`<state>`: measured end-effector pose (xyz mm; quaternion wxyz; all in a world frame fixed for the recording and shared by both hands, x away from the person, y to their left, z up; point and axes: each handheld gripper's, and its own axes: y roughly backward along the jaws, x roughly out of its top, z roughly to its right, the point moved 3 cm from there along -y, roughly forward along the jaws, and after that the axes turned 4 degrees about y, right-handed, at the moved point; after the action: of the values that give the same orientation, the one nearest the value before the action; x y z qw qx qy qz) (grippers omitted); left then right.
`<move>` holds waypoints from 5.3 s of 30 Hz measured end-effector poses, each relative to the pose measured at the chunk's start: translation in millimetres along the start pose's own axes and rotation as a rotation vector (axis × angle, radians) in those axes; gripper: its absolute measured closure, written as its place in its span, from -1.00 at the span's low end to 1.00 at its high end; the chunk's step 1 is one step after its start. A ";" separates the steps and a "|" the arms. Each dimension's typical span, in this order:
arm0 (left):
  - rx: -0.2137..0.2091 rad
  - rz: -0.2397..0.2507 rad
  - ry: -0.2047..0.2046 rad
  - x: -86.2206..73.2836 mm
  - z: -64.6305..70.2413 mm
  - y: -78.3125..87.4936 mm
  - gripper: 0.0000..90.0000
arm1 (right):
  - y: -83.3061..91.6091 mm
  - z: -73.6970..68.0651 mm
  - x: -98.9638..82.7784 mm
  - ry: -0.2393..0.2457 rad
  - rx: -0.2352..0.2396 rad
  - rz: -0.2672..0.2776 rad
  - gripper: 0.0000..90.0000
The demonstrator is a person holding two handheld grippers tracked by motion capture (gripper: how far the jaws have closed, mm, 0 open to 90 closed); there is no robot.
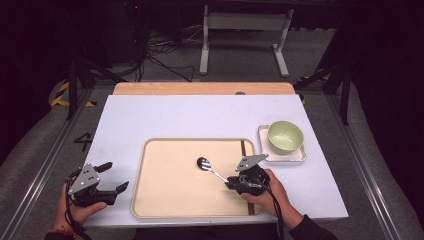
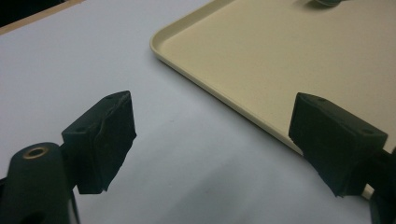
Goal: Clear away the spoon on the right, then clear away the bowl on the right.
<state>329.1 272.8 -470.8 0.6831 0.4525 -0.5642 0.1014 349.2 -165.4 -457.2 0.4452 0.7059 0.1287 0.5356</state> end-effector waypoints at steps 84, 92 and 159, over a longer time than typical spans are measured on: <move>-0.008 -0.019 -0.027 0.9 1.8 -3.0 -0.66 | 33.4 53.2 21.5 0.052 -0.196 0.144 1.00; -0.012 -0.023 -0.030 0.0 0.0 -4.9 -0.67 | 67.9 59.4 10.9 0.018 -0.237 0.200 1.00; 0.040 -0.054 -0.044 -7.5 4.8 5.1 -0.64 | 114.5 206.7 -84.4 -0.607 -0.434 0.164 -0.34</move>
<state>320.0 275.0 -474.9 0.6639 0.4831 -0.5647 0.0841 462.2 -387.8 -429.8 0.5580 0.7297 -0.1823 0.3507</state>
